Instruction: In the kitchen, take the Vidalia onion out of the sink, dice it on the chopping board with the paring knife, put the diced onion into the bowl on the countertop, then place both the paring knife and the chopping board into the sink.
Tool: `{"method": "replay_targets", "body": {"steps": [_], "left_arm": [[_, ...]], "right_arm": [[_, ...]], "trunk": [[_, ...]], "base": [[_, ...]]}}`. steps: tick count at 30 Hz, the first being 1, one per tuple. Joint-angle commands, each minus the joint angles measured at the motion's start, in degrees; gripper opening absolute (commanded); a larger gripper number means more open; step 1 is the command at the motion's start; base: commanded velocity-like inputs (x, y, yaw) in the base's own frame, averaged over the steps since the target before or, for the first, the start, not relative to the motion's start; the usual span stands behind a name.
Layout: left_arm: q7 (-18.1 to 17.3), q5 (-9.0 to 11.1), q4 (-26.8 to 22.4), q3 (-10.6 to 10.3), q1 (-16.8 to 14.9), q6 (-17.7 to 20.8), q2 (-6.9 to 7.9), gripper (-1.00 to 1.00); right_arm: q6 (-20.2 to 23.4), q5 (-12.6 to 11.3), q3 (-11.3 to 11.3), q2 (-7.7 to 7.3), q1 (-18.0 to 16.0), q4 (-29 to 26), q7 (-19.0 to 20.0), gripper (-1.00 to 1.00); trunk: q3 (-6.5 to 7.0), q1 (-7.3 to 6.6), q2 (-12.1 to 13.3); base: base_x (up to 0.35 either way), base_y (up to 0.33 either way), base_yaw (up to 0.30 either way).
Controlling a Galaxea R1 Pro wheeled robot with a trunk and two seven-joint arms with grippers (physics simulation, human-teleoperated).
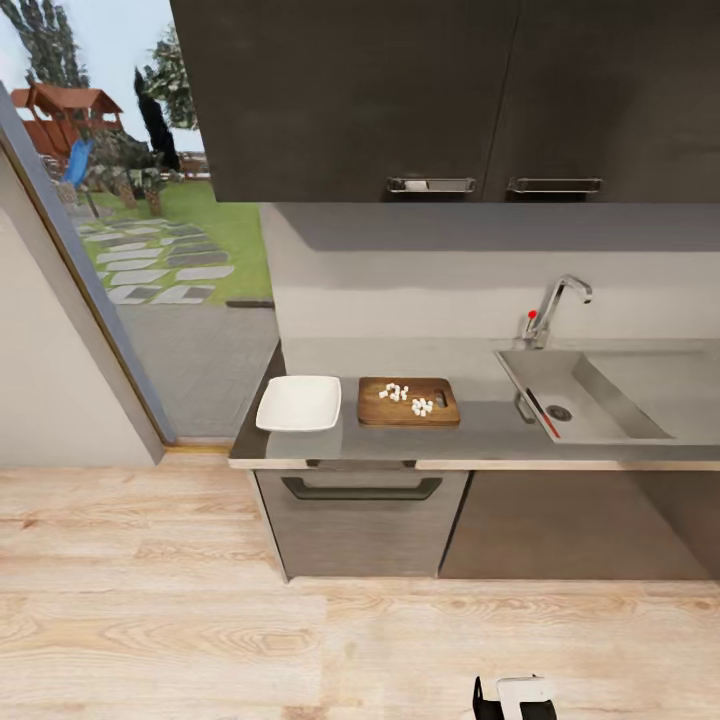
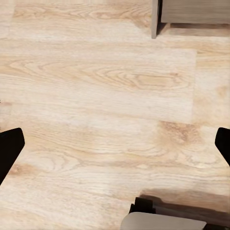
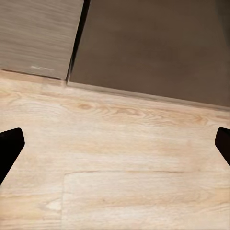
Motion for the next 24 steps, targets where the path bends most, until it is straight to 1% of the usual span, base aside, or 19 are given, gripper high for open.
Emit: {"method": "replay_targets", "body": {"steps": [1,5,7,9,10,12,13,15,19,22,24], "left_arm": [[0.4,0.2,0.4,-0.5,0.0,-0.1,-0.11,1.00],[0.4,0.2,0.8,-0.5,0.0,-0.1,-0.28,1.00],[0.3,0.2,0.9,-0.5,0.0,-0.1,-0.31,1.00],[0.4,0.2,0.9,-0.5,0.0,-0.1,-0.33,1.00],[0.4,0.2,0.9,-0.5,0.0,-0.1,-0.34,1.00],[0.3,0.2,1.0,-0.5,0.0,-0.1,-0.34,1.00],[0.3,0.2,1.0,-0.5,0.0,-0.1,-0.34,1.00],[0.3,0.2,1.0,-0.5,0.0,-0.1,-0.35,1.00],[0.3,0.2,1.0,-0.5,0.0,-0.1,-0.35,1.00],[0.3,0.2,1.2,-0.5,0.0,-0.1,-0.35,1.00],[0.3,0.2,1.4,-0.5,0.0,-0.1,-0.40,1.00]], "right_arm": [[-0.2,0.5,-0.3,0.18,-0.1,-0.3,-0.4,1.00],[-0.8,0.4,-0.3,0.32,-0.1,-0.7,-0.8,1.00],[-0.3,0.4,-0.3,0.52,-0.3,-0.8,-0.9,1.00],[2.9,0.3,-0.3,1.47,-0.8,-0.8,-0.9,1.00],[4.3,0.3,-0.3,1.69,-1.2,-0.9,-0.9,1.00],[10.2,0.3,-0.3,1.76,-3.9,-0.9,-0.8,1.00],[11.6,0.2,-0.3,1.76,-4.7,-0.8,-0.8,1.00],[15.8,0.2,-0.3,1.76,-7.8,-0.8,-0.7,1.00],[19.5,0.2,-0.3,1.76,-12.0,-0.8,-0.7,1.00],[24.4,0.1,-0.3,1.76,-14.5,-0.8,-0.6,1.00],[26.4,-0.5,-0.3,1.76,-15.6,-0.8,-0.2,1.00]], "trunk": [[-0.11,0.03,-0.1],[-0.11,0.03,-0.1],[-0.11,0.03,-0.1],[-0.11,0.03,-0.1],[-0.11,0.03,-0.1],[-0.11,0.03,-0.1],[-0.11,0.03,-0.1],[-0.11,0.03,-0.1],[-0.11,0.03,-0.1],[-0.11,0.03,-0.1],[-0.11,0.03,-0.1]], "base": [[0.001,0.002,0.000],[0.000,0.000,0.000],[0.000,0.000,0.000],[0.000,0.000,0.000],[0.000,0.000,0.000],[0.000,0.000,0.000],[0.000,0.000,0.000],[0.000,0.000,0.000],[-0.045,0.000,0.000],[-0.242,0.000,0.000],[-0.300,0.000,0.000]]}}
